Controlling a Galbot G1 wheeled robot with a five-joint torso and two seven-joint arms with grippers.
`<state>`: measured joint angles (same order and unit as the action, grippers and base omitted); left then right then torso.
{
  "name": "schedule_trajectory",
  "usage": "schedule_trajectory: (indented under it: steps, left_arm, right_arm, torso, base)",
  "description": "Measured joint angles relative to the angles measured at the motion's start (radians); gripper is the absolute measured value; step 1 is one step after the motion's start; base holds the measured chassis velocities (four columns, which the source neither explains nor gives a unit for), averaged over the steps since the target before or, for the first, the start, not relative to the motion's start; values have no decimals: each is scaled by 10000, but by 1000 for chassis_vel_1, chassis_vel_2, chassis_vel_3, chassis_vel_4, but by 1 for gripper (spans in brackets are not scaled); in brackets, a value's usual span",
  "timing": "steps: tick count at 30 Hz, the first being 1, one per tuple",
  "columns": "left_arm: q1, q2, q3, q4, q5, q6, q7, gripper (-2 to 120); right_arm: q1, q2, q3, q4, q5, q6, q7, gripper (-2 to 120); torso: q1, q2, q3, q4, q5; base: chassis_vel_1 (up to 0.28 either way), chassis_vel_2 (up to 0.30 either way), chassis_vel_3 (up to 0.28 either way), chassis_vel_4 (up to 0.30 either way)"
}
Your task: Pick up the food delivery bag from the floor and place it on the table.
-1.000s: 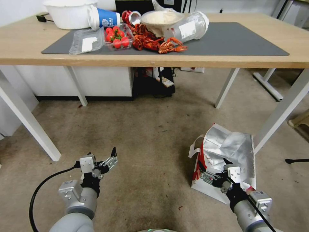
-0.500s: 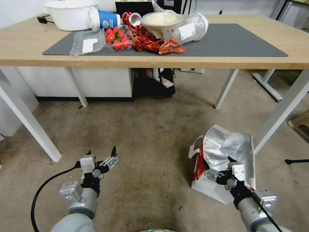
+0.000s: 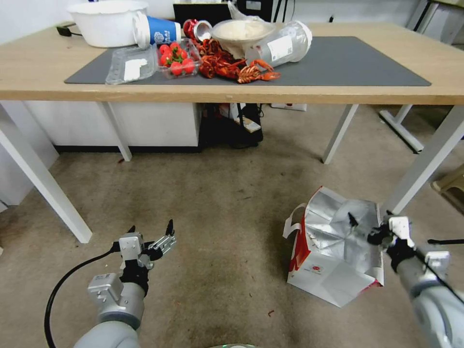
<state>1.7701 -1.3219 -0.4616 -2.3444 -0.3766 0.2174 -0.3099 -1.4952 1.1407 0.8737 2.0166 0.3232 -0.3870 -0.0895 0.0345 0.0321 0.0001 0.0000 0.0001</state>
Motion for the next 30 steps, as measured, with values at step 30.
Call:
schedule_trajectory:
  steps: [30]
  left_arm:
    - [141,146,-272,-20,90,52,12,100]
  right_arm:
    - [2741,-1207,-1755,-4350,582,-584,787,100]
  torso:
    - [2,19,-1,1,-1]
  base:
    - [0,0,0,0]
